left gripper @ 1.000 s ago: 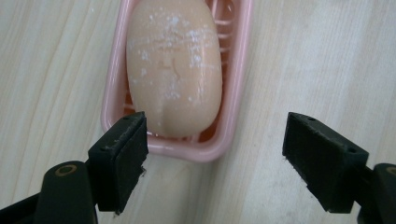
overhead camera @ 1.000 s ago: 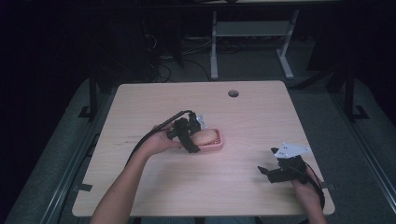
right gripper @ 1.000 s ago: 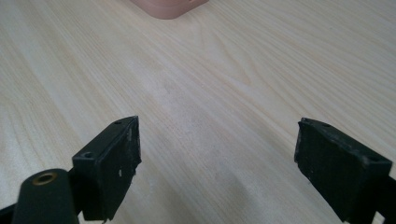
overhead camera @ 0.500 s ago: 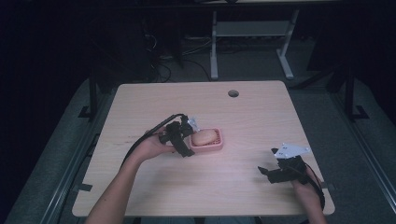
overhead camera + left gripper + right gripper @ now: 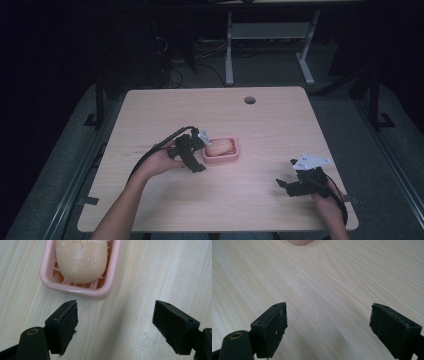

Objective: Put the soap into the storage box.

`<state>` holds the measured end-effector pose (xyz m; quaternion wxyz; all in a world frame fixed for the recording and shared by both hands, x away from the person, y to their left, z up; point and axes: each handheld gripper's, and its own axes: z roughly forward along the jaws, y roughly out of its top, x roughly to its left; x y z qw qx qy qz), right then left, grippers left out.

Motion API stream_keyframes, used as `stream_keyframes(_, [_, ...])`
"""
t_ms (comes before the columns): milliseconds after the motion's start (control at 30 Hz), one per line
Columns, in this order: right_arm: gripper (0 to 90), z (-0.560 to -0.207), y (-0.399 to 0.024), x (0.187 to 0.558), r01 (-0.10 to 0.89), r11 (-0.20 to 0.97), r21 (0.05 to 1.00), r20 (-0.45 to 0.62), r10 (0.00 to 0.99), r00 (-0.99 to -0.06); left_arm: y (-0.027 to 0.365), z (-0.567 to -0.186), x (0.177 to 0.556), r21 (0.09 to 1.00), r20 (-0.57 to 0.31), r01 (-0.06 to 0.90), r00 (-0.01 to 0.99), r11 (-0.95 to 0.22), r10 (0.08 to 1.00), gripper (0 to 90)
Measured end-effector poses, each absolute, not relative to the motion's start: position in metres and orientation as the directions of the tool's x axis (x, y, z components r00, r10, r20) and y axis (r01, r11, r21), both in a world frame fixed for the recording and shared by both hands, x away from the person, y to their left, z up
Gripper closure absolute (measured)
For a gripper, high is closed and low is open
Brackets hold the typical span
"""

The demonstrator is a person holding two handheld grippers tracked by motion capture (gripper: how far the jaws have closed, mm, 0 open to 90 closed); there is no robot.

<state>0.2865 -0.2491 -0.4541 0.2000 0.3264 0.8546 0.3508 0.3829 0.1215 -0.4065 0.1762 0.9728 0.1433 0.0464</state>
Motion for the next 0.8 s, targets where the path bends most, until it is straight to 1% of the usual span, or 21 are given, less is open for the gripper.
stream_keyframes(400, [14.0, -0.454, -0.244, 0.287, 0.416, 0.547, 0.726, -0.115, 0.693, -0.712, 0.140, -0.414, 0.376, 0.355, 0.026, 0.301, 0.943, -0.885, 0.331, 19.4])
stream_keyframes(800, [13.9, -0.456, -0.242, 0.288, 0.421, 0.549, 0.722, -0.113, 0.694, -0.711, 0.154, -0.420, 0.364, 0.377, 0.028, 0.310, 0.938, -0.873, 0.345, 19.4])
